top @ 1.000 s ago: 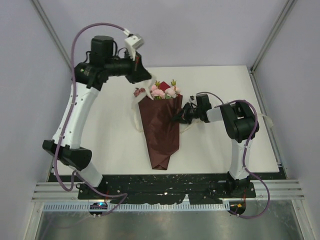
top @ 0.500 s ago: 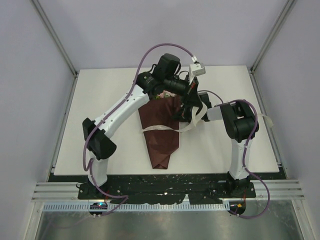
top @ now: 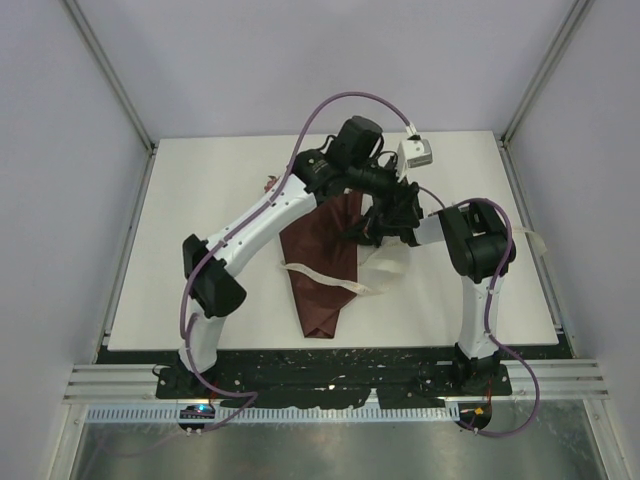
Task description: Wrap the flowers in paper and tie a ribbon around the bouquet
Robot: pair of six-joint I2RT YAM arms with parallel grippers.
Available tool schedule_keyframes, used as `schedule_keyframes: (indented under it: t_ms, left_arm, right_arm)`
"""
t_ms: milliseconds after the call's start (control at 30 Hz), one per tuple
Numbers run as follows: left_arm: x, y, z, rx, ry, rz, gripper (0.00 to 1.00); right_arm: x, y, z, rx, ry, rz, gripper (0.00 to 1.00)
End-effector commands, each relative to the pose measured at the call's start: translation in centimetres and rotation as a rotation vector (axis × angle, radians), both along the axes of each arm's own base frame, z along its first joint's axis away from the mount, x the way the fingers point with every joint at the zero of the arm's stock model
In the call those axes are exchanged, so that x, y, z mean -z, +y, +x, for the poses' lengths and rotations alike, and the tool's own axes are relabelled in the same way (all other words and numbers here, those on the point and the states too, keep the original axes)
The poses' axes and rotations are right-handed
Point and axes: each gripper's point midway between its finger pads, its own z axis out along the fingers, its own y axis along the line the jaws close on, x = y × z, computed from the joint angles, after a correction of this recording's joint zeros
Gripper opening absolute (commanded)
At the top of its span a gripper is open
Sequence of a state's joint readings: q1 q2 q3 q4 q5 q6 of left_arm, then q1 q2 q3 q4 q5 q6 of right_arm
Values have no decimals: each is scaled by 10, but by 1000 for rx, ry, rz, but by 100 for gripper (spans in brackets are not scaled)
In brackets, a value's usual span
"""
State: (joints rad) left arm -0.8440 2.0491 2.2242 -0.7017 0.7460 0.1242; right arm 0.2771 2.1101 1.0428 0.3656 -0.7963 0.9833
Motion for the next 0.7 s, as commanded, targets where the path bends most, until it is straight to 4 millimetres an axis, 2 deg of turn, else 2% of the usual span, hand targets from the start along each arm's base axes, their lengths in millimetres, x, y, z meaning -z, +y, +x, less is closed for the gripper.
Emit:
schedule_keyframes:
  t_ms: [0,100,167,300,367,500,567,667]
  left_arm:
    - [-22,14,28,-111,-121,-3,71]
    - [-36,38,34,-129,-96,-15,71]
    - [-36,64,48,-193,-39,-15,68]
    - [25,133,83,-389,180,120,50]
    - [58,154,83,-425,299,173,41]
    - [112,168,68,-466,439,253,36]
    - [146,173,70,-513,501,326,34]
    - [175,172,81,-573,562,373,38]
  right_arm:
    - [-4,2,2,3,-18,36,6]
    - [-7,3,4,0,-28,42,6]
    - [-8,2,5,-1,-33,44,6]
    - [-10,2,4,-6,-47,46,6]
    - [-12,2,4,-8,-52,47,6]
    - [-18,3,5,-29,-82,46,6]
    - [-21,3,4,-42,-93,37,6]
    - [-28,3,3,-65,-119,35,6]
